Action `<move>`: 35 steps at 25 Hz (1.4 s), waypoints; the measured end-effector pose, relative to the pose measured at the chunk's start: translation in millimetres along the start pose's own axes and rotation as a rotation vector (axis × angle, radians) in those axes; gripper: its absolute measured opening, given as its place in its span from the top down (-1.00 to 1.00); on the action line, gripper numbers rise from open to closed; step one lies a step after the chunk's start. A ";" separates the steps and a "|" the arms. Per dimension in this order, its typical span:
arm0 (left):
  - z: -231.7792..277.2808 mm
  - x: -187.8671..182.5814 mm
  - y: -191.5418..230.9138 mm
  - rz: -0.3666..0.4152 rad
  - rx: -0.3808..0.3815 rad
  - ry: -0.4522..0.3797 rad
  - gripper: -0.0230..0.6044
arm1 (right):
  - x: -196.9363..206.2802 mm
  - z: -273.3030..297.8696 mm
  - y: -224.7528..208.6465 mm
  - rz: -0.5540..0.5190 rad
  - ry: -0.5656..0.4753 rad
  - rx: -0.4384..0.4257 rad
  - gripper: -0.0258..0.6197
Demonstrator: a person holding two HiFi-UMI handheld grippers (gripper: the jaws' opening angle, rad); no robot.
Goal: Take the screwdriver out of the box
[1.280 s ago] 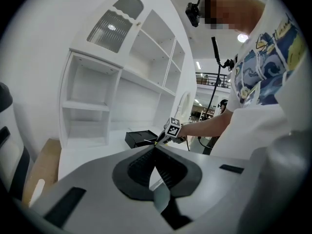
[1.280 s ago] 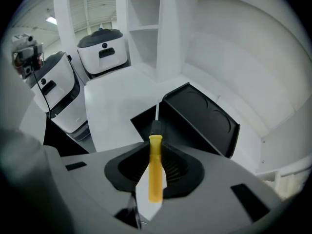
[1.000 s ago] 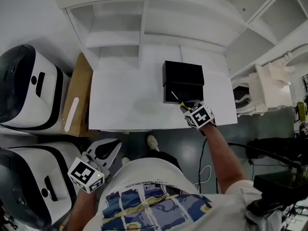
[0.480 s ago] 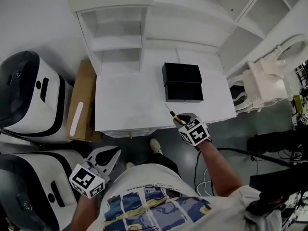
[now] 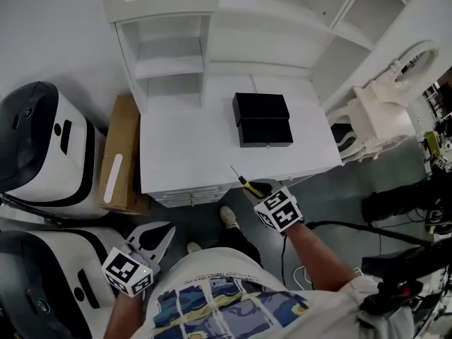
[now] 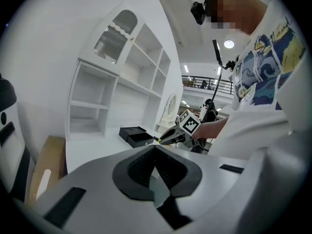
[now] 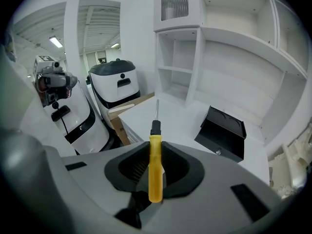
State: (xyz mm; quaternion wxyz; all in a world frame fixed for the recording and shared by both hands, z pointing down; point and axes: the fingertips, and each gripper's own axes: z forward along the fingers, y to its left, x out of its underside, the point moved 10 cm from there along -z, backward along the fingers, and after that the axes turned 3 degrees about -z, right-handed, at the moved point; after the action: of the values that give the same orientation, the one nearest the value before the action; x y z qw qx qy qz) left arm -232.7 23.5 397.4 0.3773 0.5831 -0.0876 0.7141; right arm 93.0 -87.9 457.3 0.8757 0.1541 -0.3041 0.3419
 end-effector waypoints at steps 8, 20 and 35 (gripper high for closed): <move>-10.6 7.4 -7.4 0.023 0.021 0.017 0.88 | 0.9 -6.4 29.7 -0.010 -0.025 -0.016 0.63; -15.5 10.0 -15.9 0.023 0.013 0.012 0.88 | -6.1 -15.5 47.1 -0.057 -0.041 -0.033 0.63; -12.3 13.5 -25.7 0.015 0.008 0.013 0.88 | -6.1 -21.0 59.5 -0.075 -0.068 -0.073 0.63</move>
State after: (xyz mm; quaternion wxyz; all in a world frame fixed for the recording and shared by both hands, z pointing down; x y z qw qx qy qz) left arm -226.2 54.3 397.6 0.3704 0.5793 -0.0868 0.7209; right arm 57.1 -38.1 441.0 0.8821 0.1448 -0.3401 0.2920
